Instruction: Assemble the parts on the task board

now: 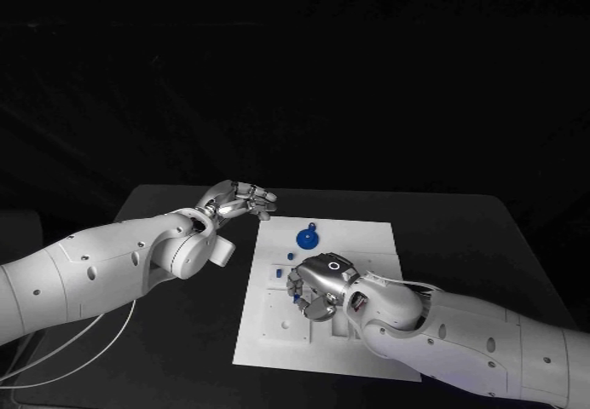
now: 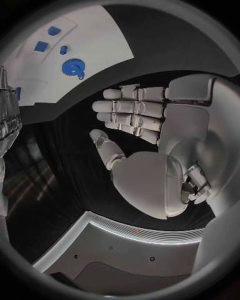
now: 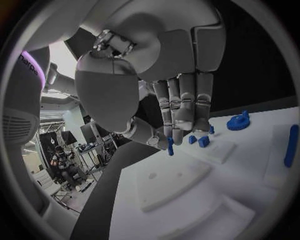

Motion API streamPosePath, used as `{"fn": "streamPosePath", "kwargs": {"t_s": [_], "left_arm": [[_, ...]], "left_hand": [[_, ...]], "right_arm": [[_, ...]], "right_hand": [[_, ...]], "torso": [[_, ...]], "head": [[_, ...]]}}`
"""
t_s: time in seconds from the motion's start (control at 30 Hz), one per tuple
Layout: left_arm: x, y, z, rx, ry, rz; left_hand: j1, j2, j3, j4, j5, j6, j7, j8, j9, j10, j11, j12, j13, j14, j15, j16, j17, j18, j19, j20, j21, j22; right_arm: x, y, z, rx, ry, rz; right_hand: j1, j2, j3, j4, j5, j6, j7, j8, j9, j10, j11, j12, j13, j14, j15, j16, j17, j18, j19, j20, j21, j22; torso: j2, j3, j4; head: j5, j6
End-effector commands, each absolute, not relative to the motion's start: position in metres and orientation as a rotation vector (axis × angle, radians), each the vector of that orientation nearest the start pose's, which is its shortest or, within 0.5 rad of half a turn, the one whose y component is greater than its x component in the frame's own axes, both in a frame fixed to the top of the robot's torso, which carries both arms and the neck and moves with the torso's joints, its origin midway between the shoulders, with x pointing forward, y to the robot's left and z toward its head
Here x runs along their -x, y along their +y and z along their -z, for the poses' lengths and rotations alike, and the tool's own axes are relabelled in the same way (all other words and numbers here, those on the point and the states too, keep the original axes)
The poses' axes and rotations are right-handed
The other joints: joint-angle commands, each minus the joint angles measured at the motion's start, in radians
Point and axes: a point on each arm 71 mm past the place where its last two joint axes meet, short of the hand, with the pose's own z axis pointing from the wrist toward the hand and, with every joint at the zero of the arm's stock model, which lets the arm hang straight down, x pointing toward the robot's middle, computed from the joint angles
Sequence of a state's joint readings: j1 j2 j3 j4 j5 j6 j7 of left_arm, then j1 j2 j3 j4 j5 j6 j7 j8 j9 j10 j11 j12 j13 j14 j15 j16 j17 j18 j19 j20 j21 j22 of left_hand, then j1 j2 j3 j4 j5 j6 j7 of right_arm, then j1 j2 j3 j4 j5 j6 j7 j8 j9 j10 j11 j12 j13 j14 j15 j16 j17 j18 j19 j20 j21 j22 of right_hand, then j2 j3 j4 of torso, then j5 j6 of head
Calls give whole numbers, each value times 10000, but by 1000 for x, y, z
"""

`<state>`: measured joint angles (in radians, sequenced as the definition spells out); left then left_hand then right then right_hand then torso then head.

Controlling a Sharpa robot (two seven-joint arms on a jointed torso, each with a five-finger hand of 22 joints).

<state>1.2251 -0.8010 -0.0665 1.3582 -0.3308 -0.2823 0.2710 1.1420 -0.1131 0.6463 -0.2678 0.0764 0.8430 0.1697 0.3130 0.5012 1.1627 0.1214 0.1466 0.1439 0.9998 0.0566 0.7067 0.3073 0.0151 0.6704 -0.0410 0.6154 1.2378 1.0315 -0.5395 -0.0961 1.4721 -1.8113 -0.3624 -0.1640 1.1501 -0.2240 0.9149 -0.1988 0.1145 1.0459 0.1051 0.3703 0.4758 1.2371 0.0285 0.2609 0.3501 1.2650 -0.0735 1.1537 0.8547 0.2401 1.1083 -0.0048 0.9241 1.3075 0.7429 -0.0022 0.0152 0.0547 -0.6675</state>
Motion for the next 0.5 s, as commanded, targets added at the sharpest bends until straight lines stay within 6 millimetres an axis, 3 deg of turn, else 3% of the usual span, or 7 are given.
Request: {"fn": "streamPosePath", "kwargs": {"t_s": [0.03,0.5], "left_arm": [[-518,230,186,7948,15602,12997],[-517,228,186,7934,15634,13040]], "left_hand": [[-56,-56,-66,13,6,22,-34,26,-14,-49,36,-59,-11,-19,55,-63,18,-53,33,32,-62,14],[-48,-52,-59,21,41,12,-29,22,-19,-50,38,-65,-12,-23,59,-89,56,-53,32,36,-74,26]], "right_arm": [[-423,-54,271,5524,16249,-7335],[-425,-55,282,5716,16488,-6900]], "right_hand": [[-54,27,2,-41,52,62,-24,68,15,415,11,-70,13,17,-78,-2,-14,217,36,-40,46,202],[-74,29,-4,-54,127,68,-27,64,30,427,8,-88,21,40,-81,-12,-23,217,48,-51,66,204]], "torso": [[2,1,-4],[2,-19,4]], "head": [[32,-33],[73,-120]]}}
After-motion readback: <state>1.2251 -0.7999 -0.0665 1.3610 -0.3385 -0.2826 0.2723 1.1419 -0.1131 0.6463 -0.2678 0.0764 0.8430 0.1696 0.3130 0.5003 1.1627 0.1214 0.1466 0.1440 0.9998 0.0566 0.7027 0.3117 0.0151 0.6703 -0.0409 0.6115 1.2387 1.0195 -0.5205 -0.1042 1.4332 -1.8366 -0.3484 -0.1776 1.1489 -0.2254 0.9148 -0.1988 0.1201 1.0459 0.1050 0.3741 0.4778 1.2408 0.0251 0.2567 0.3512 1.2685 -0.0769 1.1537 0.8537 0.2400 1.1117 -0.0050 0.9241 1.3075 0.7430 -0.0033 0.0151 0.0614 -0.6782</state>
